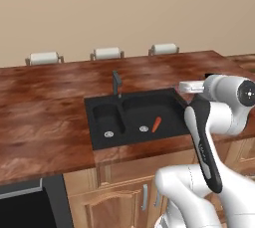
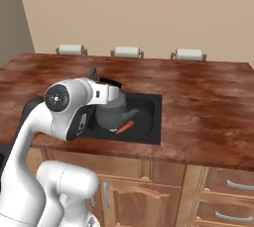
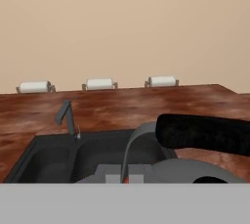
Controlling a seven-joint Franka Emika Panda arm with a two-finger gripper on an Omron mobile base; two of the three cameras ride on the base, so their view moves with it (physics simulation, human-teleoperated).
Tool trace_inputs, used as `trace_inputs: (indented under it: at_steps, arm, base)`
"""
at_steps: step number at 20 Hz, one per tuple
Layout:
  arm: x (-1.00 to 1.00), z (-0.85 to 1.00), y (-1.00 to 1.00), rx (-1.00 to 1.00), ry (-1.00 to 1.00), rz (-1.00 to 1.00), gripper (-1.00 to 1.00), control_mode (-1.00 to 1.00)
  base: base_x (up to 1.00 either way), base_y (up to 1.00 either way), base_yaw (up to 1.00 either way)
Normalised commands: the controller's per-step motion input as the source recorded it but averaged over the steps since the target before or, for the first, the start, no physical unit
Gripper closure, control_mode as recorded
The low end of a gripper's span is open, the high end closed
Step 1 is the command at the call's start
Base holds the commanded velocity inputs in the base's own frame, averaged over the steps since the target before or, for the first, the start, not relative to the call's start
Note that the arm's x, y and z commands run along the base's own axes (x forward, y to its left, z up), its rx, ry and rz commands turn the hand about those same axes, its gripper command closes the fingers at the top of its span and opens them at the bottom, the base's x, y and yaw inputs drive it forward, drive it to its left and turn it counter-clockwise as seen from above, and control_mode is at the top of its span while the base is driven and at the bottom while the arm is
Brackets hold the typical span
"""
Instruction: Open the cabinet, pick the kettle from the cabinet, and place it in the sink.
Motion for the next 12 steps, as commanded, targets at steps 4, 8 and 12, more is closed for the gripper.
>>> trace_inputs:
  at_steps: [4, 8, 12]
  arm:
    - [0.0, 0.0, 0.0, 0.0, 0.0, 0.0, 1.0, 1.0]
    - [0.0, 0.0, 0.0, 0.0, 0.0, 0.0, 1.0, 1.0]
    - [0.0, 0.0, 0.0, 0.0, 0.0, 0.0, 1.0, 1.0]
  base:
    - [0.26, -0.38, 0.02]
    - [0.3, -0.22, 0.06]
    - [0.42, -0.23, 0.15]
